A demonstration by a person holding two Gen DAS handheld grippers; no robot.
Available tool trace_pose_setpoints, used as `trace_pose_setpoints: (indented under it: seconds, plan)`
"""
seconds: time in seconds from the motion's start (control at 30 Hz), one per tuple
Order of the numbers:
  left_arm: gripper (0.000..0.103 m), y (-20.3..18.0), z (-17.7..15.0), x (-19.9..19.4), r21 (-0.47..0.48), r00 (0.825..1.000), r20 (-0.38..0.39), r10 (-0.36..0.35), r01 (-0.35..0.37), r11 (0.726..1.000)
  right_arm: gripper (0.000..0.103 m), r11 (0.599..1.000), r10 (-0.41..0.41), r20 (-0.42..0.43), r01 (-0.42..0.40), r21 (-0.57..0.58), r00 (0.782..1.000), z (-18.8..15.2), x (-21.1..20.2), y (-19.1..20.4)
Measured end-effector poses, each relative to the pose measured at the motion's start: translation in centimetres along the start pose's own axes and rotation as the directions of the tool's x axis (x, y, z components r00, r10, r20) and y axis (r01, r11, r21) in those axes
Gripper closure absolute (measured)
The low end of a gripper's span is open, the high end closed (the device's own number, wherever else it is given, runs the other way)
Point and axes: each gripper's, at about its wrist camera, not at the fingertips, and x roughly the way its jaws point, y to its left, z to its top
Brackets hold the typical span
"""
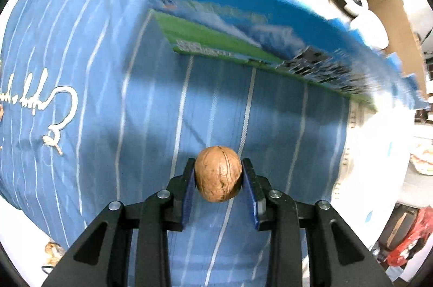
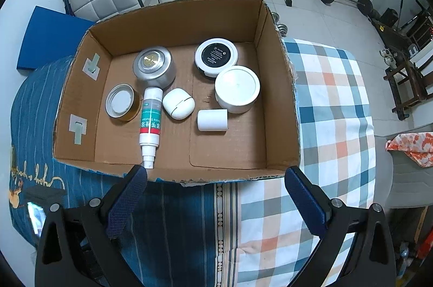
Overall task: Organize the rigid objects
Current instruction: 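Carry the walnut into the box beside the silver lid and release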
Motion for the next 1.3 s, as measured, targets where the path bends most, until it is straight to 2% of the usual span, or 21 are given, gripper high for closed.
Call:
trace_pose_setpoints:
  seconds: [0.17,0.27,0.4,0.5,0.6,0.67,0.73,0.87,1.1,1.3]
  plan:
    - [0.073,1.2,-1.0,-6.1,-0.008,0.995,0.075,-0.066,0.067,0.998,0.0,1.0,0.016,0.0,-0.016,0.001,1.0,-0.3,-0.3,-0.4]
    - [0.073,2.0,-1.1,-10.0,-0.008,0.984,0.134,-0.116,0.118,0.993,0.0,1.0,0.03,0.003,-0.03,0.008,1.0,-0.3,-0.7,-0.6]
    - [0.073,1.1,1.2,-14.3,0.021,0.962,0.195,-0.192,0.192,0.981,0.0,0.998,0.055,0.012,-0.056,0.022,0.998,0.1,-1.3,-0.9]
    - [0.073,-0.7,4.6,-15.0,0.045,0.951,0.231,-0.204,0.199,0.979,0.0,0.997,0.066,0.012,-0.067,0.029,0.998,1.0,-1.3,-0.9]
    - [0.073,-1.5,8.1,-14.1,0.051,0.954,0.232,-0.19,0.183,0.982,0.0,0.996,0.079,-0.015,-0.078,0.034,0.997,2.6,-0.1,-0.5]
    - [0.073,-2.3,11.4,-13.0,0.055,0.963,0.22,-0.158,0.149,0.987,0.0,0.995,0.097,-0.045,-0.096,0.036,0.994,3.8,1.2,-0.2]
    - [0.073,-3.0,14.2,-11.9,0.061,0.971,0.21,-0.117,0.107,0.992,0.0,0.995,0.088,-0.072,-0.086,0.042,0.993,5.0,2.7,0.0]
    - [0.073,-3.8,18.0,-8.9,0.063,0.983,0.165,-0.075,0.065,0.996,0.0,0.997,0.072,-0.122,-0.068,0.035,0.99,7.3,5.6,0.6]
    - [0.073,-4.8,22.7,-3.6,0.068,0.998,0.051,-0.031,0.027,0.997,0.0,0.999,0.051,-0.191,-0.048,0.023,0.98,10.5,9.5,1.6]
    - [0.073,-4.5,24.7,-1.2,0.071,1.0,0.007,-0.005,0.005,0.997,0.0,0.999,0.032,-0.2,-0.032,0.001,0.979,11.8,10.7,2.2]
